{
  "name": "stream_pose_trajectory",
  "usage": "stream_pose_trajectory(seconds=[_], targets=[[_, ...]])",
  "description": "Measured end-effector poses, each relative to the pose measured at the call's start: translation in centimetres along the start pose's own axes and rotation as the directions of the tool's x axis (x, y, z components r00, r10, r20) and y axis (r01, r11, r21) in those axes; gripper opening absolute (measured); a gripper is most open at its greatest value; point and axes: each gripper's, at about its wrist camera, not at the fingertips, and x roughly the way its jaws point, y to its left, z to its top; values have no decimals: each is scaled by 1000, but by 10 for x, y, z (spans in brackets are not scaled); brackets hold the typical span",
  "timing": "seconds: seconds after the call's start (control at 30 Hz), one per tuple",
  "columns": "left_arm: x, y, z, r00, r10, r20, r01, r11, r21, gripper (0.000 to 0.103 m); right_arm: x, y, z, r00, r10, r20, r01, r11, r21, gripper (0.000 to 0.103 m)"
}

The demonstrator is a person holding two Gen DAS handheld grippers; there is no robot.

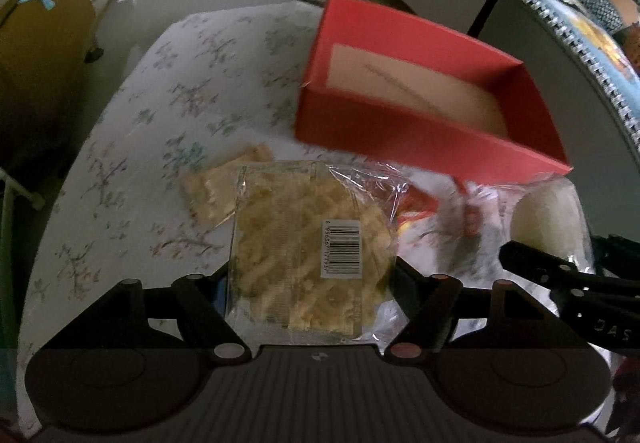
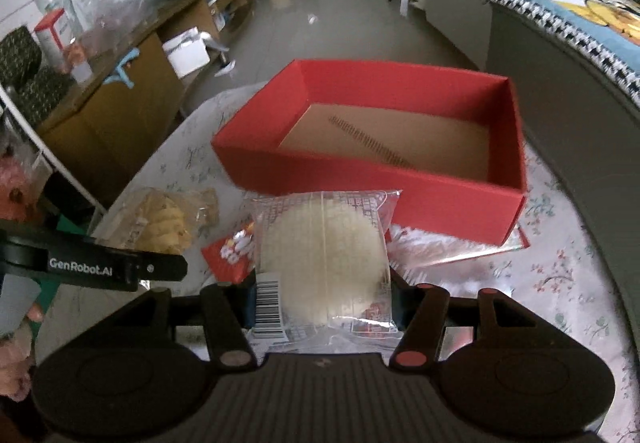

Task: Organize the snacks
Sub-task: 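Lower both packs into the red box and open both tools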

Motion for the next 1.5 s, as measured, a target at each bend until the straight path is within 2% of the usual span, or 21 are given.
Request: stream_pose_trajectory(seconds=[0.2,0.43,0.73,1.03,1.5], targets=[[-2,-21,22,999,-8,43,7,1000,22,80,-3,-14,25,999,-13,41,12,999,36,64],[5,-43,62,994,-7,109,3,999,35,80,8,-33,61,996,-46,80,41,997,66,64],[33,-58,102,989,35,143,-39,999,26,80,40,-61,93,994,-81,72,75,994,83,64],[55,-64,120,985,67,161,-75,996,46,80,78,-73,105,995,-98,32,96,993,63,64],[87,-62,126,986,119,117,-126,991,52,82,121,-82,106,996,-92,-7,92,994,49,65]])
